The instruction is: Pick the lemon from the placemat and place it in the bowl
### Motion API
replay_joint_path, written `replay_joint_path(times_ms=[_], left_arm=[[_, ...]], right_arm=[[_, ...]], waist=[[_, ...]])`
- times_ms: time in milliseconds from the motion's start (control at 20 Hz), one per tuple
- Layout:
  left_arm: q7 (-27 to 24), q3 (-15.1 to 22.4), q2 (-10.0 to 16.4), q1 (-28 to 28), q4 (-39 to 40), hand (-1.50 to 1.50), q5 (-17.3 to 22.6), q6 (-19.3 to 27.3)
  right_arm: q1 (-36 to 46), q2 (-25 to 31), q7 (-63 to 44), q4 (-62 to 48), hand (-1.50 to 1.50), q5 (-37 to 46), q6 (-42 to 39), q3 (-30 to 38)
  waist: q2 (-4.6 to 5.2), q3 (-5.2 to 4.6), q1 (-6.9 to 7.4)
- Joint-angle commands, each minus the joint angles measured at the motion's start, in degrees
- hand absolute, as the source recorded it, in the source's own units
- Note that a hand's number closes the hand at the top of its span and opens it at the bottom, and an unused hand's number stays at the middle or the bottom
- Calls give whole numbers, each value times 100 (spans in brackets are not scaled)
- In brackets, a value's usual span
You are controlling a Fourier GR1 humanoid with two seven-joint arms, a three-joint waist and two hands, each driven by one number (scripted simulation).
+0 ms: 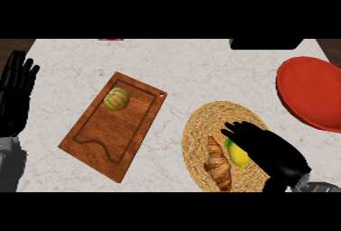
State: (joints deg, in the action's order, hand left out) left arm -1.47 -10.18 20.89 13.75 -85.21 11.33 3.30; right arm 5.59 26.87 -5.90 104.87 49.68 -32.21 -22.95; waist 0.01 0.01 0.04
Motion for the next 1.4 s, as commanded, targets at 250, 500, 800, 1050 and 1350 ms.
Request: replay_joint_path(times_ms=[250,500,800,1050,1350], left_arm=[[-69,76,-387,-262,-255,0,-250,28],[24,-72,-359,-182,-212,0,-321,-23],[122,-206,-254,107,-15,0,-283,-175],[10,-405,-191,308,372,0,-250,-251],[404,-197,-350,-113,-533,0,-318,-187]], right_arm=[[329,-378,463,-946,-150,559,80,209],[61,-577,489,-780,-150,812,80,270],[329,-861,485,-1671,-150,1230,218,320],[50,-956,732,-1817,-150,1538,763,264],[125,-946,1408,-2034,150,1607,1462,395]], waist=[[0,0,15],[-4,-1,-2],[-1,-1,0],[-1,-1,-15],[-6,1,3]])
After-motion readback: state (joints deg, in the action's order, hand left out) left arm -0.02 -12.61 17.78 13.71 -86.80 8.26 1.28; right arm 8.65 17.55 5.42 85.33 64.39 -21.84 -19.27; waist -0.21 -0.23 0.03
